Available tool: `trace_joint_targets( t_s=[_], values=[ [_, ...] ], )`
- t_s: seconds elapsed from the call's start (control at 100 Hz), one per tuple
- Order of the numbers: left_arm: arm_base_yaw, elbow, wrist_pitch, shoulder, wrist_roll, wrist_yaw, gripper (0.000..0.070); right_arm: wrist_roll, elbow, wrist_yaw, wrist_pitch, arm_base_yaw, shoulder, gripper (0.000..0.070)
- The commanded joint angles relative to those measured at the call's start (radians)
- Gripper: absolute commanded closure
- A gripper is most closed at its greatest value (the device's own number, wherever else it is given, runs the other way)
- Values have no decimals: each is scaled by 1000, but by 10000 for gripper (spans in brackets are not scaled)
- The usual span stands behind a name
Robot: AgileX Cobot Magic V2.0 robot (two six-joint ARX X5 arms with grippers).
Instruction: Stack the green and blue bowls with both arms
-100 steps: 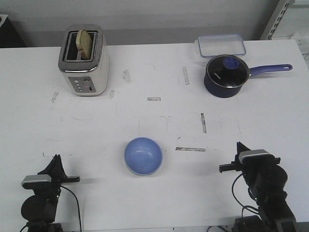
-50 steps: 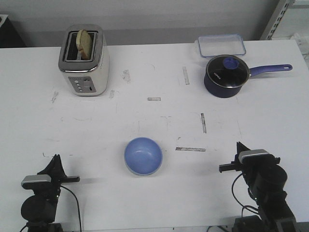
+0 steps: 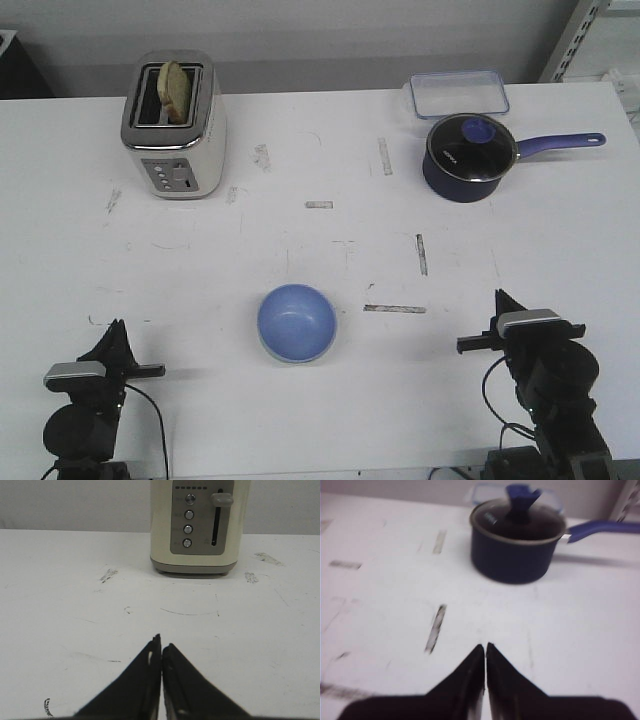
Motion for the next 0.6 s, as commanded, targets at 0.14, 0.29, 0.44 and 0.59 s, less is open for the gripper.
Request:
trace_joint_targets(
  t_s=[0.14, 0.29, 0.44, 0.59],
  values=[
    [0, -22, 11, -2, -2, -2, 699, 3, -172, -3, 195, -74, -94, 700],
    [0, -22, 11, -2, -2, -2, 699, 24, -302, -3, 226, -95, -215, 700],
    [0, -22, 12, -2, -2, -2, 699, 31, -409, -3, 227, -98, -360, 700],
    [0, -22, 11, -2, -2, -2, 699, 35, -486, -4, 284, -98, -423, 700]
  ],
)
